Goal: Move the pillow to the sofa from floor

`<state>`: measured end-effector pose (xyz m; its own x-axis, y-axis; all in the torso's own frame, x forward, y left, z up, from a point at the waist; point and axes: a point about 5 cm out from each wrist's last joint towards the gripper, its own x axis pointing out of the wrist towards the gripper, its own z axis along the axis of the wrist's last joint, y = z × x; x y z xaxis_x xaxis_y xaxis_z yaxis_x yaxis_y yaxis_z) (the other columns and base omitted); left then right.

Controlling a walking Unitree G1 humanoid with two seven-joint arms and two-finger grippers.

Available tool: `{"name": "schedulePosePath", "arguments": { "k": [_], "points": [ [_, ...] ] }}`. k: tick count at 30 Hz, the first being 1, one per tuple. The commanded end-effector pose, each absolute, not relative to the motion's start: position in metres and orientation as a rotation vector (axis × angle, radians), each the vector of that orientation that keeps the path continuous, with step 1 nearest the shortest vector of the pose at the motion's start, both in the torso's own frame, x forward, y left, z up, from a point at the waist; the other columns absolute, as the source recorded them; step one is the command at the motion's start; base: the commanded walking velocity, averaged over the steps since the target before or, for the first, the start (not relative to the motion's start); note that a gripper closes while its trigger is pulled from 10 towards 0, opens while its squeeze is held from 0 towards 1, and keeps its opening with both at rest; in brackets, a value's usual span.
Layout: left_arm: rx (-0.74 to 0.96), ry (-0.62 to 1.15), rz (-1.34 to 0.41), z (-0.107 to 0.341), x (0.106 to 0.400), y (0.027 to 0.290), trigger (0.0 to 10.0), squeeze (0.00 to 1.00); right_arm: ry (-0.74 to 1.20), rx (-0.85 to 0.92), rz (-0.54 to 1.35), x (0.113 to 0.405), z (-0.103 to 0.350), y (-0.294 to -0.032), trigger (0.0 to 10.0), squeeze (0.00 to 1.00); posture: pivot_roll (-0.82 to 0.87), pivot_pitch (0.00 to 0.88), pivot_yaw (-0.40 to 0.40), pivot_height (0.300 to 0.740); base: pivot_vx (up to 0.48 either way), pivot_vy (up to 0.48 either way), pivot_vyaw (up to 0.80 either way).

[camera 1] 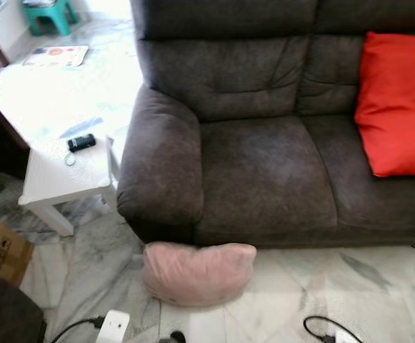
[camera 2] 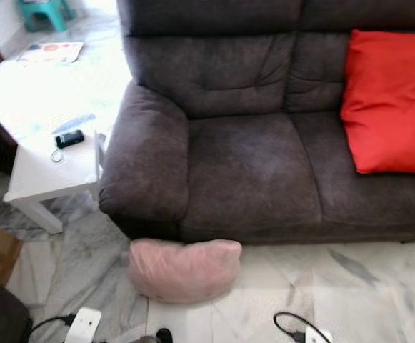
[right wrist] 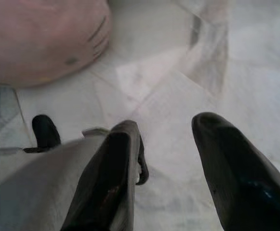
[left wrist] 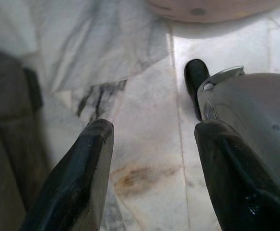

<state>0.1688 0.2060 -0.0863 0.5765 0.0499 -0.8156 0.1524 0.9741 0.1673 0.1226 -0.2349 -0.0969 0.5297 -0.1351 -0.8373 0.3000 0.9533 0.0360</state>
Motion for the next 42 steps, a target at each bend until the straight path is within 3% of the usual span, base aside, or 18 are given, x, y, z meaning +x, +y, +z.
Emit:
{"name": "schedulePosePath", "arguments": {
  "k": [1, 40, 42],
  "points": [
    [0.22, 0.99, -0.062, -0.0901, 0.16, 0.2072, 10.0, 0.0, 1.005, 0.199, -0.275, 0.1123, -0.1002, -0.2344, 10.0, 0.0, -0.07, 0.115, 0.021, 0.74, 0.0, 0.0, 0.0],
    [0.204, 0.981, -0.05, -0.09, 0.1604, 0.2061, 10.0, 0.0, 1.007, 0.192, -0.278, 0.1123, -0.0999, -0.2358, 10.0, 0.0, -0.07, 0.113, 0.016, 0.74, 0.0, 0.0, 0.0],
    [0.177, 0.972, 0.008, -0.0901, 0.1595, 0.2076, 10.0, 0.0, 1.005, 0.192, -0.277, 0.1126, -0.0998, -0.2358, 10.0, 0.0, -0.07, 0.112, 0.015, 0.74, 0.0, 0.0, 0.0]
  ]
}}
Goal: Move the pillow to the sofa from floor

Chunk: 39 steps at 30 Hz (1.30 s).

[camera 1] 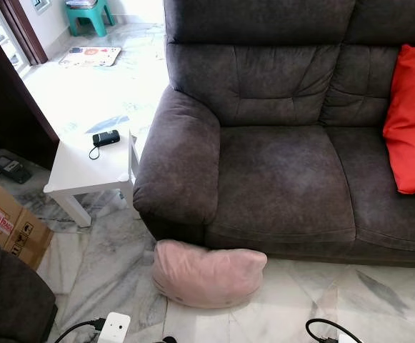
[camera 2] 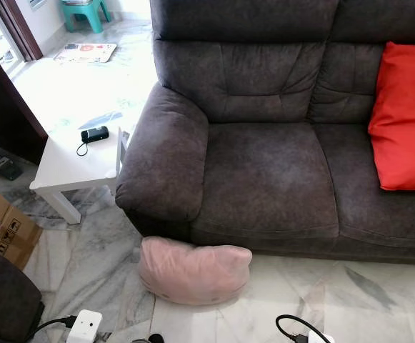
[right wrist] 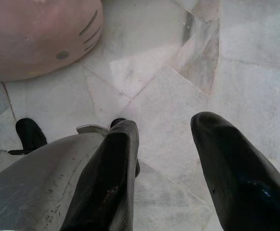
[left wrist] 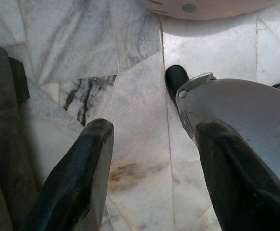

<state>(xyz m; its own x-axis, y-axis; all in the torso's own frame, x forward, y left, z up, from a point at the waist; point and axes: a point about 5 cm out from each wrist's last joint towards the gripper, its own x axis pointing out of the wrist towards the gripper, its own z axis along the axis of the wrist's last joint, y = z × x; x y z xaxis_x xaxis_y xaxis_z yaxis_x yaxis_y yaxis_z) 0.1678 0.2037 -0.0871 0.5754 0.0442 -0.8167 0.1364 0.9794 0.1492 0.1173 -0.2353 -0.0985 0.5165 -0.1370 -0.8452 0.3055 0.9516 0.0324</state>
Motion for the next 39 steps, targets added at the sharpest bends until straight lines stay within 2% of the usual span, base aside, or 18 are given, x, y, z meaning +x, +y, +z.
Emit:
{"name": "schedulePosePath", "arguments": {
  "k": [1, 3, 7, 8, 9, 11, 30, 39],
  "points": [
    [0.177, 0.972, 0.008, -0.09, 0.159, 0.208, 10.0, 0.0, 1.005, 0.192, -0.277, 0.113, -0.1, -0.236, 10.0, 0.0, -0.07, 0.112, 0.015, 0.74, 0.0, 0.0, 0.0],
    [0.111, 0.96, 0.102, -0.091, 0.157, 0.209, 10.0, 0.0, 1.005, 0.191, -0.277, 0.113, -0.1, -0.236, 10.0, 0.0, -0.07, 0.112, 0.015, 0.74, 0.122, 0.0, 0.0],
    [0.052, 0.948, 0.172, -0.091, 0.155, 0.21, 10.0, 0.0, 1.005, 0.191, -0.276, 0.113, -0.1, -0.236, 10.0, 0.0, -0.06, 0.111, 0.014, 0.74, 0.245, 0.0, 0.0],
    [0.049, 0.948, 0.174, -0.091, 0.155, 0.21, 10.0, 0.0, 1.005, 0.191, -0.276, 0.113, -0.1, -0.236, 10.0, 0.0, -0.06, 0.111, 0.014, 0.74, 0.247, 0.0, 0.0],
    [0.048, 0.877, 0.169, -0.082, 0.175, 0.211, 10.0, 0.0, 1.004, 0.192, -0.276, 0.113, -0.1, -0.236, 10.0, 0.0, -0.06, 0.111, 0.015, 0.74, 0.247, 0.0, 0.0],
    [0.049, 0.841, 0.161, -0.076, 0.185, 0.212, 10.0, 0.0, 1.004, 0.192, -0.276, 0.113, -0.1, -0.236, 10.0, 0.0, -0.07, 0.11, 0.016, 0.74, 0.244, 0.0, 0.0],
    [0.067, 0.928, 0.127, -0.085, 0.169, 0.214, 10.0, 0.0, 1.002, 0.184, -0.27, 0.114, -0.099, -0.236, 10.0, 0.0, -0.07, 0.109, 0.012, 0.74, 0.245, 0.0, 0.0],
    [0.074, 0.938, 0.127, -0.086, 0.166, 0.217, 10.0, 0.0, 0.993, 0.181, -0.264, 0.114, -0.099, -0.236, 10.0, 0.0, -0.06, 0.11, 0.011, 0.74, 0.0, 0.0, 0.0]
  ]
}}
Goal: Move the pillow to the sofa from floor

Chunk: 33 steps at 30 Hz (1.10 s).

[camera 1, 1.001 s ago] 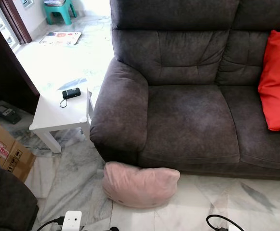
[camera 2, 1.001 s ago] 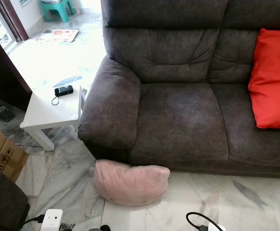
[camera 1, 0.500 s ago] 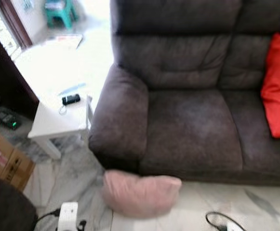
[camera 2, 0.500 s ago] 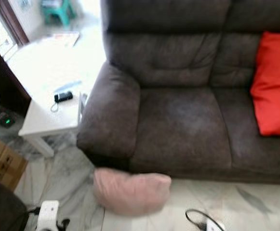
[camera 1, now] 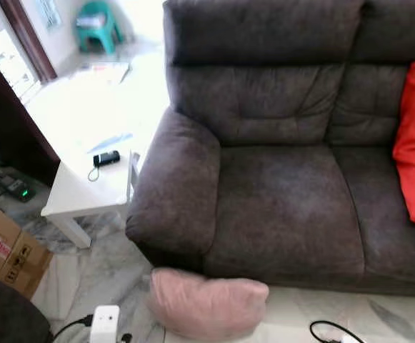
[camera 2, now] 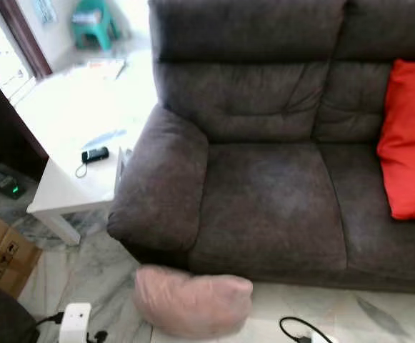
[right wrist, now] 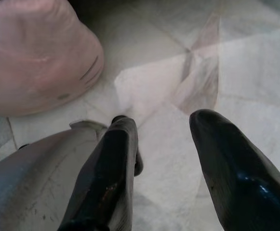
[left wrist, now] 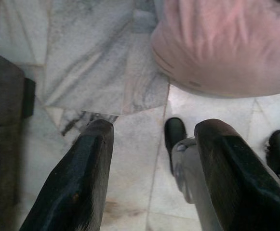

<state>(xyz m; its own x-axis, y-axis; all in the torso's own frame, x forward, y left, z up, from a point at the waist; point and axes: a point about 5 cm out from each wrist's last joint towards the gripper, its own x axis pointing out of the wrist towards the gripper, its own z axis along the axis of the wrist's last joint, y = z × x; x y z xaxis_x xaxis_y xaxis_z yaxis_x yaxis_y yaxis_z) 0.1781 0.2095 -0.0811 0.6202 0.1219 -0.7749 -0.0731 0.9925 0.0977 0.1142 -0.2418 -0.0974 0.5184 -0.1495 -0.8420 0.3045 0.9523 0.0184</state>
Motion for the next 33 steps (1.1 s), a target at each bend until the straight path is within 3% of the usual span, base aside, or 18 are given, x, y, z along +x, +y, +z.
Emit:
{"name": "schedulePosePath", "arguments": {
  "k": [1, 7, 11, 18, 21, 22, 23, 24, 25, 33],
  "points": [
    [0.076, 0.939, 0.127, -0.086, 0.165, 0.218, 10.0, 0.0, 0.992, 0.18, -0.263, 0.114, -0.099, -0.236, 10.0, 0.0, -0.07, 0.11, 0.011, 0.74, 0.0, 0.0, 0.0],
    [0.102, 0.886, 0.111, -0.081, 0.172, 0.219, 10.0, 0.0, 0.979, 0.17, -0.245, 0.116, -0.098, -0.236, 10.0, 0.0, -0.06, 0.111, 0.011, 0.74, 0.0, 0.0, 0.0],
    [0.119, 0.778, 0.133, -0.068, 0.194, 0.222, 10.0, 0.0, 0.938, 0.139, -0.213, 0.12, -0.095, -0.237, 10.0, 0.0, -0.06, 0.114, 0.011, 0.74, 0.0, 0.0, 0.0],
    [0.128, 0.448, 0.171, -0.024, 0.247, 0.224, 10.0, 0.0, 0.823, 0.105, -0.167, 0.129, -0.088, -0.237, 10.0, 0.0, -0.06, 0.112, 0.011, 0.74, 0.0, 0.0, 0.0],
    [0.183, 0.15, 0.153, 0.024, 0.282, 0.217, 10.0, 0.0, 0.742, 0.097, -0.151, 0.135, -0.083, -0.237, 10.0, 0.0, -0.06, 0.111, 0.009, 0.74, 0.0, 0.0, 0.0],
    [0.183, 0.15, 0.153, 0.024, 0.282, 0.217, 10.0, 0.0, 0.742, 0.097, -0.151, 0.135, -0.083, -0.237, 10.0, 0.0, -0.06, 0.111, 0.009, 0.74, 0.0, 0.0, 0.0],
    [0.193, 0.098, 0.133, 0.032, 0.286, 0.211, 10.0, 0.0, 0.615, 0.078, -0.12, 0.166, -0.068, -0.232, 10.0, 0.0, -0.05, 0.108, 0.007, 0.74, 0.0, 0.0, 0.0],
    [0.235, 0.017, 0.097, 0.044, 0.289, 0.204, 10.0, 0.0, 0.342, 0.045, -0.065, 0.235, -0.023, -0.219, 10.0, 0.0, -0.05, 0.103, 0.01, 0.74, 0.0, 0.0, 0.0],
    [0.243, -0.022, 0.092, 0.051, 0.29, 0.203, 10.0, 0.0, 0.25, 0.045, -0.056, 0.254, -0.006, -0.216, 10.0, 0.0, -0.05, 0.103, 0.011, 0.74, 0.0, 0.0, 0.0],
    [0.229, -0.152, 0.085, 0.076, 0.282, 0.195, 10.0, 0.0, -0.04, 0.017, -0.031, 0.279, 0.042, -0.201, 10.0, 0.0, -0.06, 0.071, 0.024, 0.74, 0.0, 0.0, 0.0]
  ]
}}
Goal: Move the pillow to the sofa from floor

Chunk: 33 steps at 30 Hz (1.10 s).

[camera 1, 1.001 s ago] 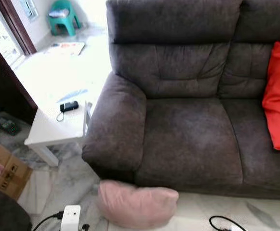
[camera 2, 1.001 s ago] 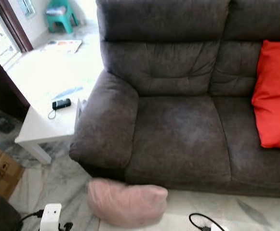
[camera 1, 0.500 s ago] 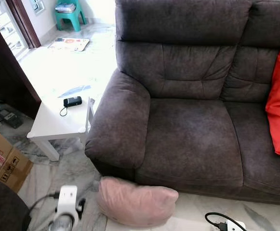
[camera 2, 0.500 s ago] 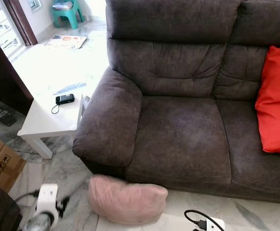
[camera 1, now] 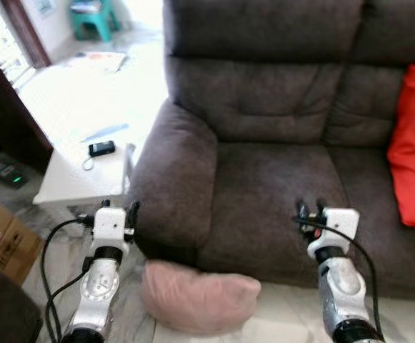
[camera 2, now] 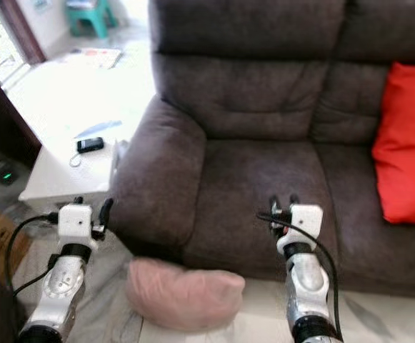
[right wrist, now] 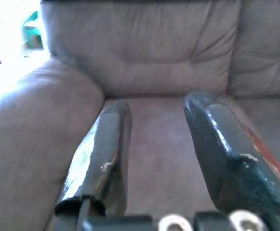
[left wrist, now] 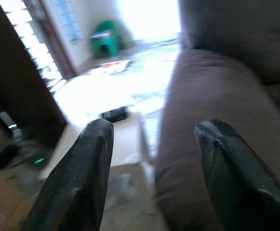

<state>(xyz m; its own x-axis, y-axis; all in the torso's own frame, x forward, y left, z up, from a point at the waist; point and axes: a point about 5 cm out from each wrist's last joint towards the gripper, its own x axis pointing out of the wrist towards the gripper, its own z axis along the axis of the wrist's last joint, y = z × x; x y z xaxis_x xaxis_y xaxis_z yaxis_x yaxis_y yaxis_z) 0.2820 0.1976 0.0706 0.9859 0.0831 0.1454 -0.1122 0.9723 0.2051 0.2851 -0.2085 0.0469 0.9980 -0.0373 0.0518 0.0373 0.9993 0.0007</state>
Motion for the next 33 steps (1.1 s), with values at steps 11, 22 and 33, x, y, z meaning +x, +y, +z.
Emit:
{"name": "schedulePosePath", "arguments": {
  "k": [11, 22, 33],
  "points": [
    [0.23, -0.236, 0.166, 0.108, 0.257, 0.21, 10.0, 0.0, -0.106, -0.044, 0.028, 0.24, 0.06, -0.201, 10.0, 0.0, -0.05, 0.0, 0.012, 0.74, 0.0, 0.0, 0.0],
    [0.16, -0.182, 0.151, 0.102, 0.267, 0.199, 10.0, 0.0, -0.138, -0.003, 0.019, 0.261, 0.08, -0.194, 10.0, 0.0, -0.04, 0.0, -0.002, 0.74, 0.0, 0.0, 0.0],
    [0.162, -0.194, 0.125, 0.11, 0.276, 0.195, 10.0, 0.0, -0.159, 0.003, 0.012, 0.275, 0.093, -0.191, 10.0, 0.0, -0.04, 0.007, -0.001, 0.74, 0.0, 0.0, 0.0]
  ]
}}
